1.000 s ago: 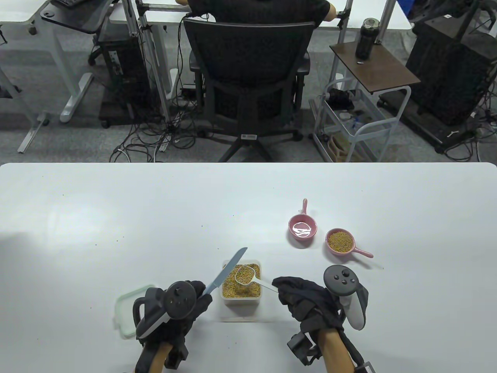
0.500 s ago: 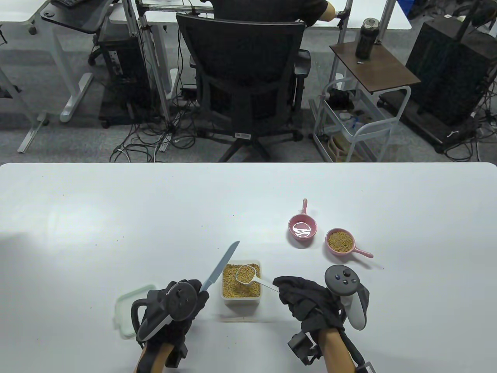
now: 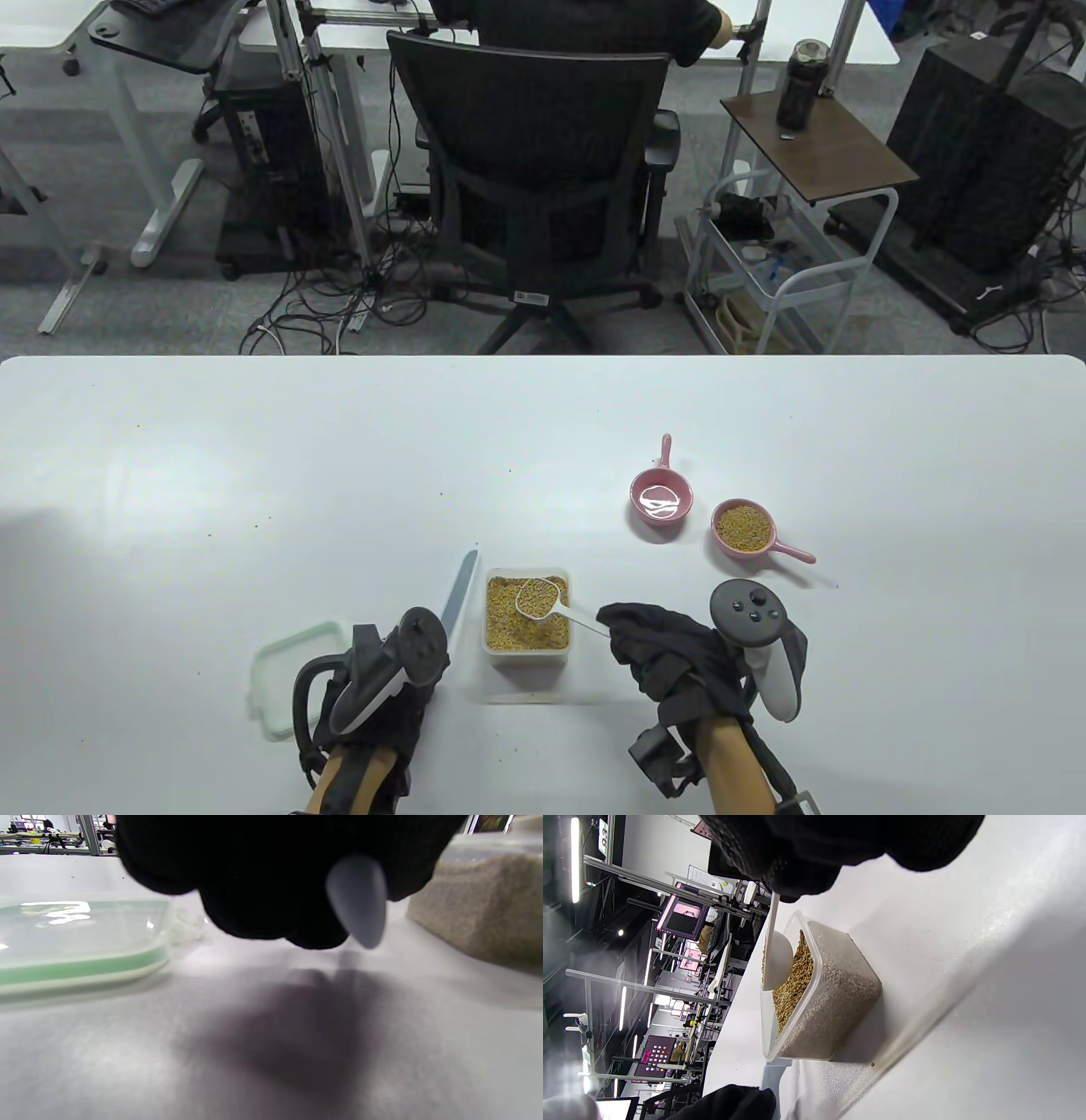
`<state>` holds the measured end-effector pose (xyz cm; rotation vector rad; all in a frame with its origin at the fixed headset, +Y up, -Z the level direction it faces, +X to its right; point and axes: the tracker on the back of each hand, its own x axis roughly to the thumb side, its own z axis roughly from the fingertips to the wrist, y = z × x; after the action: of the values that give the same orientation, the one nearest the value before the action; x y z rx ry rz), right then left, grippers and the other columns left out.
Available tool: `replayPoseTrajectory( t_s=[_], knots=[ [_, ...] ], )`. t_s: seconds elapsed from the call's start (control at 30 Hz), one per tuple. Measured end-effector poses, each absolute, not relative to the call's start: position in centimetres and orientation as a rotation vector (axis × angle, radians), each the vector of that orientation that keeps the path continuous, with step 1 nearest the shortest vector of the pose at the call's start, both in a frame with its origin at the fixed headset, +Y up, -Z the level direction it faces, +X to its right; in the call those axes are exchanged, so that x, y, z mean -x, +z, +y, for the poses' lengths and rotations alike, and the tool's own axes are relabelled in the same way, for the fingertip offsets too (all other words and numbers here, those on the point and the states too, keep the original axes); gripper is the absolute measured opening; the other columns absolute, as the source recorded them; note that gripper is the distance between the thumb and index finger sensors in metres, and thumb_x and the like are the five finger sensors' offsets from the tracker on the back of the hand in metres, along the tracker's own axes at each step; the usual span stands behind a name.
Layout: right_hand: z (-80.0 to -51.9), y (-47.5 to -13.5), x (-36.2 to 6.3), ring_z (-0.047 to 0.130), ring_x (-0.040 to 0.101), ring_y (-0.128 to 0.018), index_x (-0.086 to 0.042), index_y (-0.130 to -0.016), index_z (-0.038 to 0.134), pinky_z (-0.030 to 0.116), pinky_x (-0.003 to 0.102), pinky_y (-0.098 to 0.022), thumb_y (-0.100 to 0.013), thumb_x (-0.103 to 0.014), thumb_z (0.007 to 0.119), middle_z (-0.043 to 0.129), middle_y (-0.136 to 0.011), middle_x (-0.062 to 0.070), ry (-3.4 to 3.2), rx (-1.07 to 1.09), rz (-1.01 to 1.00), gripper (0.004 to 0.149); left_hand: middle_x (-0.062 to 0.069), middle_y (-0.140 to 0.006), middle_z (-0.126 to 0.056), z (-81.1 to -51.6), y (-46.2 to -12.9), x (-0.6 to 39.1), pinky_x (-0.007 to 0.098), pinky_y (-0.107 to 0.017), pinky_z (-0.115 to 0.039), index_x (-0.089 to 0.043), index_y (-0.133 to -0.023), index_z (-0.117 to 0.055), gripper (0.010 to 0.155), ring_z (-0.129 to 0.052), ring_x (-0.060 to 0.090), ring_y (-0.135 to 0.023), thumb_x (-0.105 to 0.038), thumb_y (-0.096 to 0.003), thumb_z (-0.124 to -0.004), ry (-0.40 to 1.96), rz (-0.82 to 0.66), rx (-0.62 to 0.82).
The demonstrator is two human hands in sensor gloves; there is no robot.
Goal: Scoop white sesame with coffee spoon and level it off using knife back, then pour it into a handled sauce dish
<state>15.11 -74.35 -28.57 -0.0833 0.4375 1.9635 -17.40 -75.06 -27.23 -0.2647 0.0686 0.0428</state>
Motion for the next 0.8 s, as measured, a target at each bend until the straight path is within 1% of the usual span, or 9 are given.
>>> replayPoseTrajectory(
  t_s=[0.2,0.37,0.5,0.63,0.73,0.8],
  knots=[
    [-74.3,-28.6,-15.2,0.089,0.013,-0.033,-0.009,-0.095,0.086,0.081,0.046,-0.045,-0.059,-0.023,0.076,0.092,-0.068,0.014,1.962,0.085,0.436,0.040,-0.002,-0.060,-0.106,-75.5,-27.4,16.7,0.040,-0.046,-0.086,-0.024,-0.084,-0.091,0.044,-0.104,0.019,-0.045,-0.054,-0.0554,-0.076,-0.095,0.095,0.290],
    [-74.3,-28.7,-15.2,0.089,0.013,-0.033,-0.009,-0.095,0.086,0.081,0.046,-0.045,-0.059,-0.023,0.076,0.092,-0.068,0.014,1.960,0.082,0.434,0.040,-0.002,-0.055,-0.105,-75.9,-27.7,16.4,0.041,-0.046,-0.085,-0.024,-0.080,-0.092,0.045,-0.103,0.020,-0.043,-0.056,-0.0532,-0.076,-0.168,0.115,0.338],
    [-74.3,-28.7,-15.2,0.089,0.013,-0.034,-0.009,-0.095,0.086,0.081,0.047,-0.045,-0.059,-0.023,0.077,0.092,-0.068,0.014,1.960,0.080,0.439,0.040,-0.004,-0.055,-0.103,-76.0,-27.6,15.8,0.041,-0.047,-0.085,-0.026,-0.078,-0.091,0.046,-0.102,0.019,-0.043,-0.060,-0.0500,-0.076,-0.256,0.132,0.320],
    [-74.3,-28.7,-15.2,0.089,0.013,-0.034,-0.009,-0.095,0.086,0.081,0.047,-0.045,-0.059,-0.023,0.076,0.092,-0.068,0.014,1.967,0.079,0.438,0.040,-0.004,-0.055,-0.103,-76.0,-27.5,15.3,0.041,-0.047,-0.085,-0.026,-0.078,-0.091,0.047,-0.102,0.019,-0.043,-0.060,-0.0505,-0.075,-0.296,0.125,0.304],
    [-74.3,-28.7,-15.2,0.089,0.013,-0.034,-0.009,-0.095,0.086,0.081,0.047,-0.045,-0.059,-0.023,0.076,0.092,-0.068,0.014,1.966,0.078,0.439,0.040,-0.003,-0.058,-0.103,-75.7,-27.3,15.4,0.041,-0.048,-0.084,-0.025,-0.080,-0.090,0.052,-0.102,0.019,-0.045,-0.064,-0.0489,-0.074,-0.275,0.118,0.299],
    [-74.3,-28.7,-15.2,0.089,0.013,-0.034,-0.009,-0.095,0.086,0.081,0.047,-0.045,-0.059,-0.023,0.077,0.092,-0.068,0.014,1.967,0.078,0.438,0.040,-0.002,-0.061,-0.102,-75.2,-27.1,15.6,0.042,-0.050,-0.083,-0.025,-0.083,-0.088,0.055,-0.102,0.021,-0.049,-0.065,-0.0494,-0.072,-0.239,0.119,0.253]
  ],
)
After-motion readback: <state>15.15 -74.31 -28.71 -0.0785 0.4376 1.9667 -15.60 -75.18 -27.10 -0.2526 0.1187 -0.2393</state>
